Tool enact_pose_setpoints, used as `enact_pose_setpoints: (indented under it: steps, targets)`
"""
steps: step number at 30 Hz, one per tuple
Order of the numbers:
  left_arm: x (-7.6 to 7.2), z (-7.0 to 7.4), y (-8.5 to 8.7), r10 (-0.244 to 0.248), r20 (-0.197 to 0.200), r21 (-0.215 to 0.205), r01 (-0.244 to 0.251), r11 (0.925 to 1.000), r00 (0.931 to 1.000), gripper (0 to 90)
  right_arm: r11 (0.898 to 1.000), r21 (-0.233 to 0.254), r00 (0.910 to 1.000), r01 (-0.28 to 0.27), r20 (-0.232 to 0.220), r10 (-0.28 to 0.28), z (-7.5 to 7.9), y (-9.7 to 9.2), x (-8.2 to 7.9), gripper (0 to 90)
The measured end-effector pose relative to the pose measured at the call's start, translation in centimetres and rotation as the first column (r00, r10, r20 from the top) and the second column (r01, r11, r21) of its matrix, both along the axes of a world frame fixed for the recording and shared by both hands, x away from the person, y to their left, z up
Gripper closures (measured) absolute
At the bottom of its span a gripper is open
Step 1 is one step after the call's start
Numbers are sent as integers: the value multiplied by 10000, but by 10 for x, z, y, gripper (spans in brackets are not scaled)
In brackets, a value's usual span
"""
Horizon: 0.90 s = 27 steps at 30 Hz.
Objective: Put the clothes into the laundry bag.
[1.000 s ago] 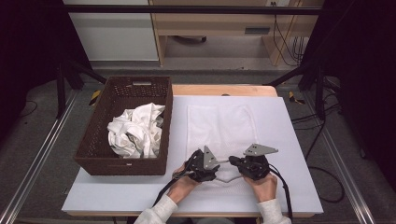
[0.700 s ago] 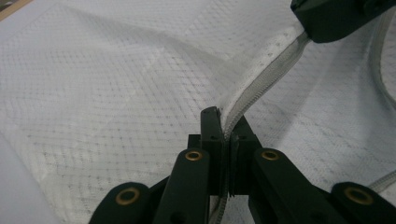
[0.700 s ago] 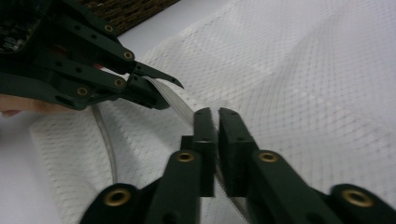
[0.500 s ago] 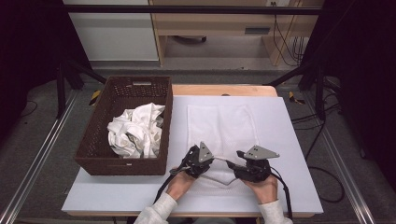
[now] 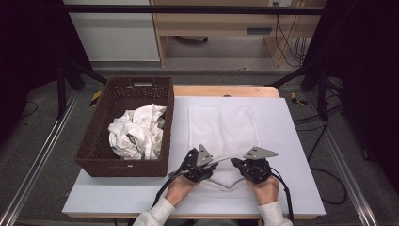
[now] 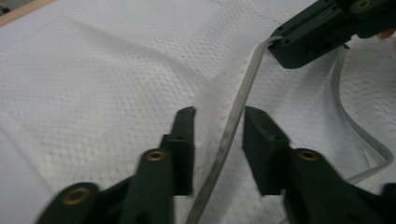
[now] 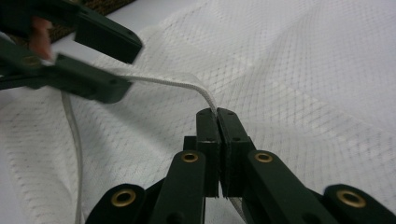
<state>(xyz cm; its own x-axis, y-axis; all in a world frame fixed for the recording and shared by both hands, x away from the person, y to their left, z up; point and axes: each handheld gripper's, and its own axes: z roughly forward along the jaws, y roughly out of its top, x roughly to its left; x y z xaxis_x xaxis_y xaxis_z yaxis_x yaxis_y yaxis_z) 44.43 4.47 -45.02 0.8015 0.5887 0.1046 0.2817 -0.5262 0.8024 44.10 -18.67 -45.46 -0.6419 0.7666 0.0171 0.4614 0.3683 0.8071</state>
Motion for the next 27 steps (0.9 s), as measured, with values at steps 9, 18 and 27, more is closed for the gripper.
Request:
enact_pose_setpoints:
  steps: [9,18,27]
  targets:
    - [-47,-5,40,-216,-412,-555,193,9983,9989,700,9960,874,9987,198,447,-238,11,-6,-1,892]
    - [-48,-35,41,-128,-1028,200,150,9997,9946,888,9889,1471,9938,228,1042,-384,31,-6,1,892]
    - [-52,-33,40,-97,-760,114,106,9999,9971,755,9840,1778,9892,106,1418,-363,37,-7,-2,892]
